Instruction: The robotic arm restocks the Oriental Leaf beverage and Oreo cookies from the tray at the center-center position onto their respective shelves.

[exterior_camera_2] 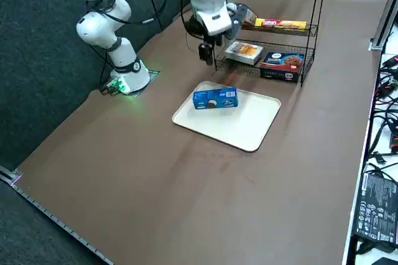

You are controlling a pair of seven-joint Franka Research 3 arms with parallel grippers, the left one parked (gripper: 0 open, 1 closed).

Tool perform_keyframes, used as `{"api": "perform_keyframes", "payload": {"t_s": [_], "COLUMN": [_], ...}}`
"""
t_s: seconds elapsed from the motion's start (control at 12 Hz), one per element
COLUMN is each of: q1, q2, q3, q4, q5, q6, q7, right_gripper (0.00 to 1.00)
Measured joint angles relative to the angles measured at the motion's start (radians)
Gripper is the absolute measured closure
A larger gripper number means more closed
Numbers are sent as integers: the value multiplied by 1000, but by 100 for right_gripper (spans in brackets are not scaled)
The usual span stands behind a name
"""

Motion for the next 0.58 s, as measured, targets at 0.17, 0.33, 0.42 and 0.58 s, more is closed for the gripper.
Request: {"api": "perform_keyframes", "payload": {"t_s": [0.17,0.33,0.42,0.58], "q1": [1,2,2,6], "q2": [14,37,50,77], "q3": [2,4,5,6], "q4": [-69,-114,-122,-130], "q5": [-34,-49,-51,-62], "q6": [109,177,196,240], "q7": [-45,-82,-91,-100], "right_gripper": [0,0,0,0]}}
